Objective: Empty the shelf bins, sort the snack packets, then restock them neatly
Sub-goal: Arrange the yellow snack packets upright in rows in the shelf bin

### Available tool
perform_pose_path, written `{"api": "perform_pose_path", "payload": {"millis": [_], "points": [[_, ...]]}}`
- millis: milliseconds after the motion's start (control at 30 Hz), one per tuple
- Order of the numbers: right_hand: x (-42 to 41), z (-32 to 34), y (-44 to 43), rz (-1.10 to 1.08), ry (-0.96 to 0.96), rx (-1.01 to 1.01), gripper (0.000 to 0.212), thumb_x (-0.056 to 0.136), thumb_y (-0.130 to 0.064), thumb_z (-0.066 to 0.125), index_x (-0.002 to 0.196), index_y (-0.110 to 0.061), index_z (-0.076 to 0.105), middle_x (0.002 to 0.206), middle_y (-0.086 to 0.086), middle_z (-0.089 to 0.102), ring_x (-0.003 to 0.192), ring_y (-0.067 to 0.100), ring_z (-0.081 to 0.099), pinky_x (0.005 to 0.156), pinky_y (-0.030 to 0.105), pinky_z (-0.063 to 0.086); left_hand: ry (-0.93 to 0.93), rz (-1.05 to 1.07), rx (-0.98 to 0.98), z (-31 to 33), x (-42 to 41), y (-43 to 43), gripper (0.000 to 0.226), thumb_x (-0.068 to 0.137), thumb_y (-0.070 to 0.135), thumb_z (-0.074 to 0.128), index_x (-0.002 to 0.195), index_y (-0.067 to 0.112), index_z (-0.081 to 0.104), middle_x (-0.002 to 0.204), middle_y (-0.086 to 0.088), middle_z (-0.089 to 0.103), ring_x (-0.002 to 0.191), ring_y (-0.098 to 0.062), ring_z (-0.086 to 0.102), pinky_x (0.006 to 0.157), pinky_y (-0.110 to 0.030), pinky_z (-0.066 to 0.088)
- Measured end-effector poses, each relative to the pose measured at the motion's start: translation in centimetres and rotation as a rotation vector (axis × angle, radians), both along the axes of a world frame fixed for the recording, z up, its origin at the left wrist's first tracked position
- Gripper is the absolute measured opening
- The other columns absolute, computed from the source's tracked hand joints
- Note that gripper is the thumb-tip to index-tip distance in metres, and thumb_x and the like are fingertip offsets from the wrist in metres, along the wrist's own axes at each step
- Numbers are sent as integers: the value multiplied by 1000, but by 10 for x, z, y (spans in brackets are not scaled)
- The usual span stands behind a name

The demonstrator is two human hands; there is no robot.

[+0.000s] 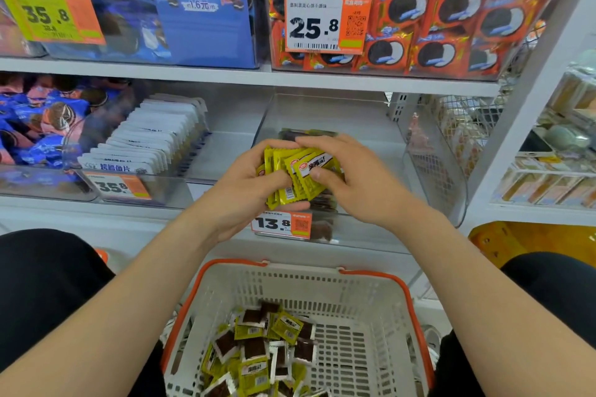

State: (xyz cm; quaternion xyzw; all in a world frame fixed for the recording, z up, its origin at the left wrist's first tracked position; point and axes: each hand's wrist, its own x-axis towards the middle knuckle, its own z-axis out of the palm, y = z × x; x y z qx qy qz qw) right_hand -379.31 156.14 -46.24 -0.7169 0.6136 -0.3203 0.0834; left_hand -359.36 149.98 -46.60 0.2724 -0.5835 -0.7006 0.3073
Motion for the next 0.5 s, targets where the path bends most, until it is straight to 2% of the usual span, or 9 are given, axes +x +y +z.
{"api": "perform_pose_path", "payload": {"millis": [33,100,167,200,267,300,400,500], "points": [[-1,-1,-1,-48,0,-19,41,100,-20,67,140,-24,61,123,-1,59,110,12,54,97,16,41,6,3,7,-1,0,0,43,99,-16,49,134,9,57,125,-17,71,111,-38,73,85,-52,63],[-3,-1,-2,-148,-96,-8,22,99,-23,69,121,-24,64,109,-8,59,100,13,57,94,34,51,21,32,21,-2,0,0,45,99,-15,50,136,11,57,128,-16,70,113,-38,72,89,-53,62],[-5,-3,-3,-215,-338,66,10,103,-24,64,109,-25,58,101,-5,63,95,20,63,87,49,57,5,78,2,-2,-1,-1,45,100,-12,54,136,16,59,127,-12,72,113,-37,72,94,-55,60],[-2,-3,-3,-231,-516,103,7,105,-23,61,111,-22,56,101,-1,65,94,22,65,85,50,58,-12,97,-21,-2,-2,-1,45,100,-9,56,135,18,59,125,-10,73,113,-35,72,96,-56,59],[10,-5,-2,-214,-850,170,15,109,-20,54,122,-16,57,110,7,70,98,24,67,83,43,59,-35,112,-61,-1,-3,0,44,100,-5,60,135,21,59,123,-8,74,112,-32,73,98,-54,58],[18,-8,-3,-187,-930,171,20,109,-18,52,128,-16,58,117,8,71,103,24,68,86,39,59,-34,108,-75,-1,-4,0,43,100,-3,62,135,22,59,123,-8,74,111,-31,73,97,-52,59],[36,-17,-5,-152,-928,128,26,110,-17,49,133,-17,62,122,4,73,113,22,69,97,37,57,-35,119,-123,0,-4,2,41,95,-1,69,127,24,63,116,-7,76,102,-30,76,80,-45,65],[35,-16,-8,-157,-1033,173,22,110,-18,50,126,-16,64,117,6,75,104,22,72,90,43,59,-61,177,-153,0,-4,0,39,92,1,74,123,24,64,111,-5,77,97,-31,78,70,-42,66]]}}
